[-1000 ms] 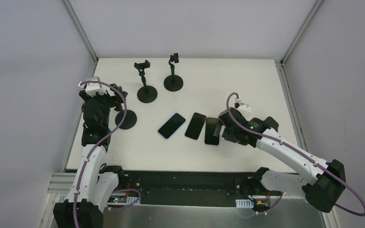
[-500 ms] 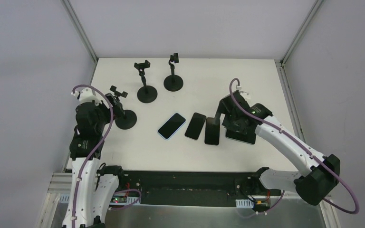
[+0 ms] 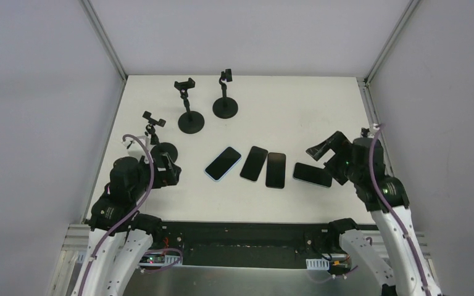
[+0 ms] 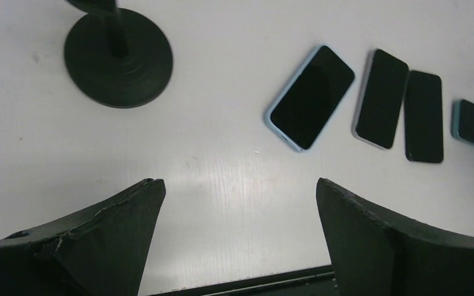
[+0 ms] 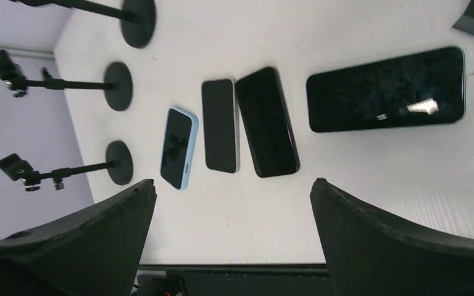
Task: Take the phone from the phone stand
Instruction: Reset both arms
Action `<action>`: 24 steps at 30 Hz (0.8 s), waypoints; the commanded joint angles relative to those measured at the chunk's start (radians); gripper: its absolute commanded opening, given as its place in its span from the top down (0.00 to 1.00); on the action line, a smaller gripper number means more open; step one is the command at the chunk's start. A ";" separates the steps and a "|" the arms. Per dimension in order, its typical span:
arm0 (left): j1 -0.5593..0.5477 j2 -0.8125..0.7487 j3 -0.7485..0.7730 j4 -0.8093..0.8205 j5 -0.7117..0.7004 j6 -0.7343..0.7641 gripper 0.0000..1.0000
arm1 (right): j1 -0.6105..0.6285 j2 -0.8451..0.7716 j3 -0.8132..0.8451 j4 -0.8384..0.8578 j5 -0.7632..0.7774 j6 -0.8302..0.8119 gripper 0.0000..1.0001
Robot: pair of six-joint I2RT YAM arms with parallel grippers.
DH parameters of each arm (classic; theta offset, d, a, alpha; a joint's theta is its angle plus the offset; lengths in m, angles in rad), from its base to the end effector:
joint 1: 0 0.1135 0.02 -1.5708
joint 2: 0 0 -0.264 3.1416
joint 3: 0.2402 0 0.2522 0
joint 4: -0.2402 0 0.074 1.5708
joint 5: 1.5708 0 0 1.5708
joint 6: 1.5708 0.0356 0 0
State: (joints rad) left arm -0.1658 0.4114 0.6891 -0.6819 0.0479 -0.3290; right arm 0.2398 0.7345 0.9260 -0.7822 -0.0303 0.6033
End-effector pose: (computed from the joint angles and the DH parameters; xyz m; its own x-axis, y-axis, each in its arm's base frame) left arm 0.0963 -0.0178 0.3008 -0.4344 -0.2545 -0.8640 0.0718 0.9464 -0.3149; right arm 0.1398 0.0353 0.3349 -0.5941 0.4386 -0.6744 0.0913 0.8697 0.4851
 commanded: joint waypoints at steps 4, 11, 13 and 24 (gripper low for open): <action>-0.169 0.003 0.016 -0.032 -0.097 -0.007 0.01 | -0.007 -0.301 -0.145 0.118 0.168 -0.015 0.01; -0.185 -0.015 0.008 -0.034 -0.088 -0.028 0.01 | -0.006 -0.553 -0.269 0.126 0.308 -0.069 0.00; -0.193 -0.049 0.002 -0.033 -0.102 -0.032 0.01 | -0.006 -0.610 -0.290 0.115 0.337 -0.100 0.00; -0.209 -0.107 -0.008 -0.033 -0.160 -0.056 0.01 | -0.005 -0.688 -0.319 0.083 0.368 -0.142 0.00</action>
State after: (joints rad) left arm -0.3614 0.3000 0.6876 -0.7021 -0.0727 -0.3592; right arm 0.2371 0.0227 0.6098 -0.7109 0.3050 0.4793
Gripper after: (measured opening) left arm 0.990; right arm 0.993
